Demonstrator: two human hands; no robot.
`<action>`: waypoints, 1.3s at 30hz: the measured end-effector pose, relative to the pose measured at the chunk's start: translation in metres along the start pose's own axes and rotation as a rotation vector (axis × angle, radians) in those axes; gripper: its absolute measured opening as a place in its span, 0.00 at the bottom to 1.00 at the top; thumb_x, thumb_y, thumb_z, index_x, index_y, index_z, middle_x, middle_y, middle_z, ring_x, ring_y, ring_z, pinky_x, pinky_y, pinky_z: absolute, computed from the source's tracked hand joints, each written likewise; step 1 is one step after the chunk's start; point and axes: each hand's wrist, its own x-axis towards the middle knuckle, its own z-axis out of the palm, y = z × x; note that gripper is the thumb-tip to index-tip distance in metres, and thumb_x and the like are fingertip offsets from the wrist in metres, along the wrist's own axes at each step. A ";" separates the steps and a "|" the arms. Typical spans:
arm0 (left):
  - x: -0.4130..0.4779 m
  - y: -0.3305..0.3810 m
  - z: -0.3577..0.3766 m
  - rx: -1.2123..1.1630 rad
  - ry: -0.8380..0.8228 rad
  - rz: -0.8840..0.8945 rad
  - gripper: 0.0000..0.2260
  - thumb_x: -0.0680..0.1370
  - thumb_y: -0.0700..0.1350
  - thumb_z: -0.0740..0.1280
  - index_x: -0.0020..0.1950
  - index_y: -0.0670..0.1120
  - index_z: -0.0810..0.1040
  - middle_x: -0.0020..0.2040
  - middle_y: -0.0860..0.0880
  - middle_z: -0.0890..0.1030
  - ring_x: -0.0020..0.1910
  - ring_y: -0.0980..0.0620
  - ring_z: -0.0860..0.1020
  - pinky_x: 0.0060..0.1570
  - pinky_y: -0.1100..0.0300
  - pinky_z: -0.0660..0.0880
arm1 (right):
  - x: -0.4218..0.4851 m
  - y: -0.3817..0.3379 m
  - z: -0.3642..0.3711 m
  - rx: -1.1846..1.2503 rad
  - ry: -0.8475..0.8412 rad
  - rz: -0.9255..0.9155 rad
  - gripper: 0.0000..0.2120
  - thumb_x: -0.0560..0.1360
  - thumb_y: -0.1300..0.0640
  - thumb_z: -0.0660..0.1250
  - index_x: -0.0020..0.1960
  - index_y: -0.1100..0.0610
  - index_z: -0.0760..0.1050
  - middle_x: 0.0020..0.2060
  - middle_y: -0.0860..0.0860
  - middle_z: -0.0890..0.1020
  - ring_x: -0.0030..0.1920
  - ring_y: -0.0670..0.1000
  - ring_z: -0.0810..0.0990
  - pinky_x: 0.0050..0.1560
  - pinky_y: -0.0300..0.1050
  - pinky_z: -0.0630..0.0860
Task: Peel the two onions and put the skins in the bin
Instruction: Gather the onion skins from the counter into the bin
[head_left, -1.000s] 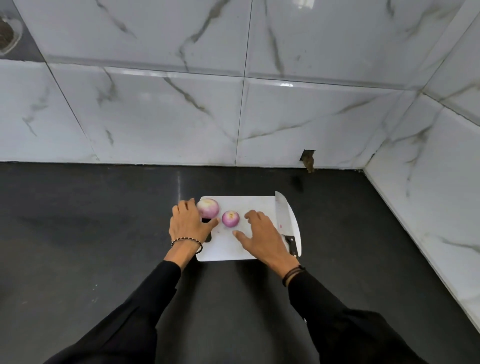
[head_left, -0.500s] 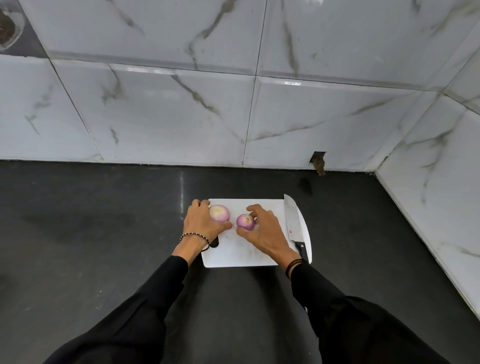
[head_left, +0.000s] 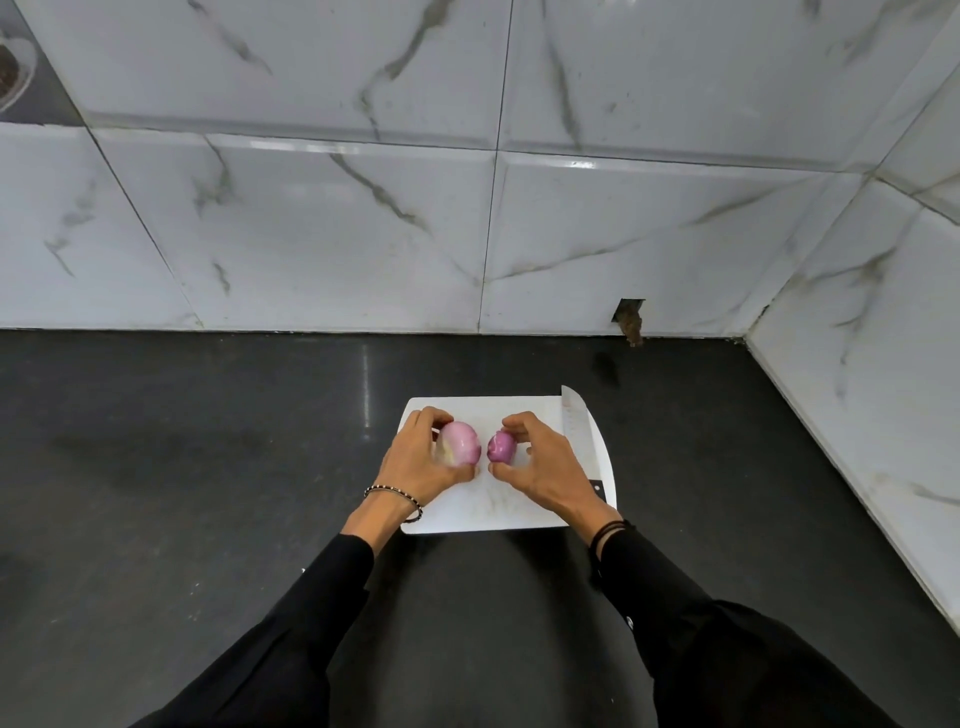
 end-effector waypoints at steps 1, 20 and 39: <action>0.000 -0.001 -0.001 -0.003 -0.004 0.001 0.29 0.63 0.49 0.82 0.59 0.51 0.71 0.56 0.52 0.74 0.52 0.52 0.75 0.48 0.65 0.72 | 0.000 0.000 0.000 -0.003 -0.007 -0.008 0.28 0.72 0.55 0.78 0.67 0.53 0.70 0.61 0.48 0.77 0.58 0.46 0.76 0.61 0.37 0.72; 0.006 0.002 0.005 0.180 -0.025 0.075 0.32 0.67 0.49 0.79 0.68 0.48 0.72 0.62 0.49 0.72 0.61 0.50 0.69 0.56 0.61 0.69 | 0.011 0.000 -0.001 -0.100 0.017 -0.004 0.25 0.74 0.52 0.76 0.67 0.56 0.73 0.62 0.52 0.76 0.58 0.49 0.74 0.62 0.42 0.75; -0.009 0.009 0.006 0.257 0.047 0.055 0.34 0.68 0.51 0.77 0.71 0.48 0.68 0.66 0.48 0.72 0.64 0.47 0.70 0.61 0.54 0.68 | 0.003 -0.016 -0.003 -0.262 -0.061 0.097 0.29 0.76 0.46 0.73 0.71 0.57 0.69 0.65 0.55 0.73 0.65 0.55 0.71 0.64 0.49 0.74</action>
